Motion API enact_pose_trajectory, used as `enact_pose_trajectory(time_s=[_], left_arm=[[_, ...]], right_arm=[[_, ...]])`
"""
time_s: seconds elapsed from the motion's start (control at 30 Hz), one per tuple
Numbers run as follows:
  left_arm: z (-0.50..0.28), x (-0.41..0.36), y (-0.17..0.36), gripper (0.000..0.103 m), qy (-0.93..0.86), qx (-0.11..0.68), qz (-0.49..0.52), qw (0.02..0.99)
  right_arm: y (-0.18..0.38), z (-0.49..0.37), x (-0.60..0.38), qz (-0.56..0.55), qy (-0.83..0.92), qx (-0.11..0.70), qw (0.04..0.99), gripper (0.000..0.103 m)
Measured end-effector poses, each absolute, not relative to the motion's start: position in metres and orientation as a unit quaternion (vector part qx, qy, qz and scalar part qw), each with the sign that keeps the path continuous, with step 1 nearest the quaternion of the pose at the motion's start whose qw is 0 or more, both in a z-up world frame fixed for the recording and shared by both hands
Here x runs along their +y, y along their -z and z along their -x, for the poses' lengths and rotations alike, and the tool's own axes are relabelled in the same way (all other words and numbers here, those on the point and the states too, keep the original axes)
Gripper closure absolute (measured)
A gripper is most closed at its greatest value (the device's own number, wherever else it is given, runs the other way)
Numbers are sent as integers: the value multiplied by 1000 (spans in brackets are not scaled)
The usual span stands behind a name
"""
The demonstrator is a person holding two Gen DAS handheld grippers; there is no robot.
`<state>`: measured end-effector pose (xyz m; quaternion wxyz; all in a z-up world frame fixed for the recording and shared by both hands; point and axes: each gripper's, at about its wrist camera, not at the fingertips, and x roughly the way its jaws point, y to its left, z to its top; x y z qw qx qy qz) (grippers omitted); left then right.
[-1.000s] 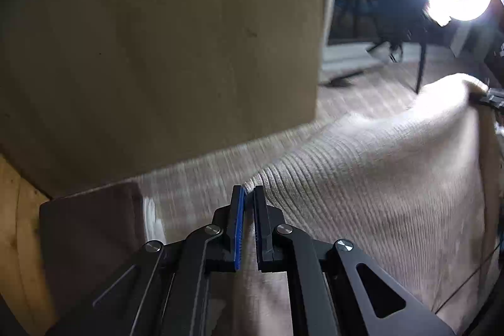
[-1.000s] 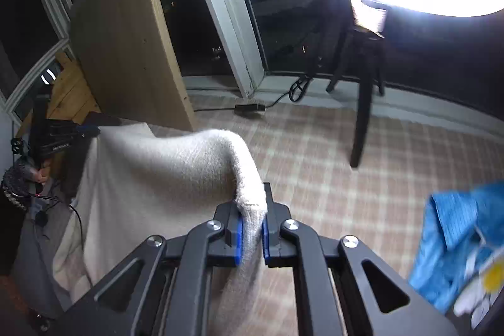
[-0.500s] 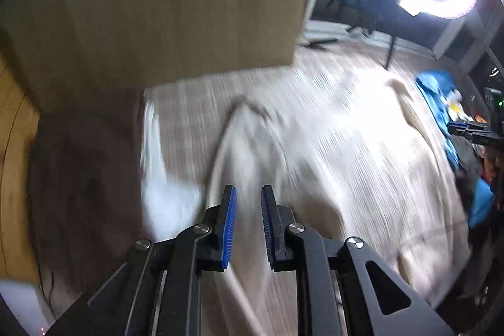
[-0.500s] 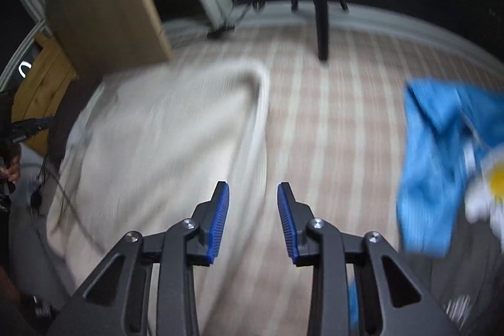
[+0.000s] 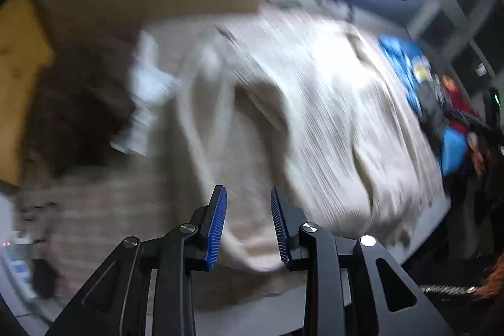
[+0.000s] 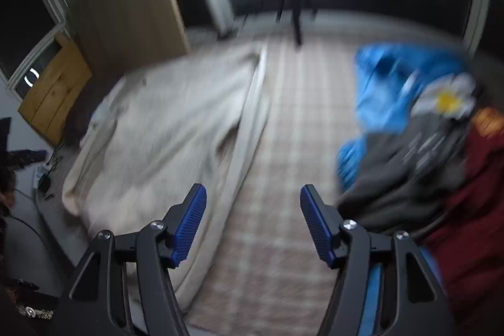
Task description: Fold clothes
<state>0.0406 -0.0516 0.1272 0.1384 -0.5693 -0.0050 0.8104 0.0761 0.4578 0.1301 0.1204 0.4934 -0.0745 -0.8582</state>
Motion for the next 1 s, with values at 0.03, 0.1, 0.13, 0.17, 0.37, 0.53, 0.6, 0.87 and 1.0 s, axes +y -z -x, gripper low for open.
enact_pose_trajectory(time_s=[0.03,0.1,0.13,0.17,0.37,0.53,0.6,0.87,1.0], left_arm=[[-43,-43,-111,73,-801,11,584,130],[-47,-39,-91,72,-792,41,602,95],[-49,-43,-79,67,-789,36,610,66],[-50,-47,-72,64,-787,29,614,49],[-51,-62,-42,68,-776,-7,630,15],[-46,-64,-49,96,-785,-15,617,55],[-46,-77,-65,96,-795,-7,605,42],[-52,-163,-102,80,-803,34,582,-123],[-66,-112,-95,67,-812,19,582,-30]], right_arm=[[-116,-76,450,-507,849,-79,127,42],[-89,-80,433,-531,837,-64,119,42],[-77,-82,425,-542,831,-57,114,42],[-68,-83,421,-548,827,-57,112,42],[-37,-86,404,-576,809,-59,106,42],[-41,-83,407,-569,802,-106,148,99],[-52,-85,415,-561,810,-98,142,99],[-104,-101,483,-524,850,-27,-52,78],[-113,-118,467,-513,857,-57,-1,58]])
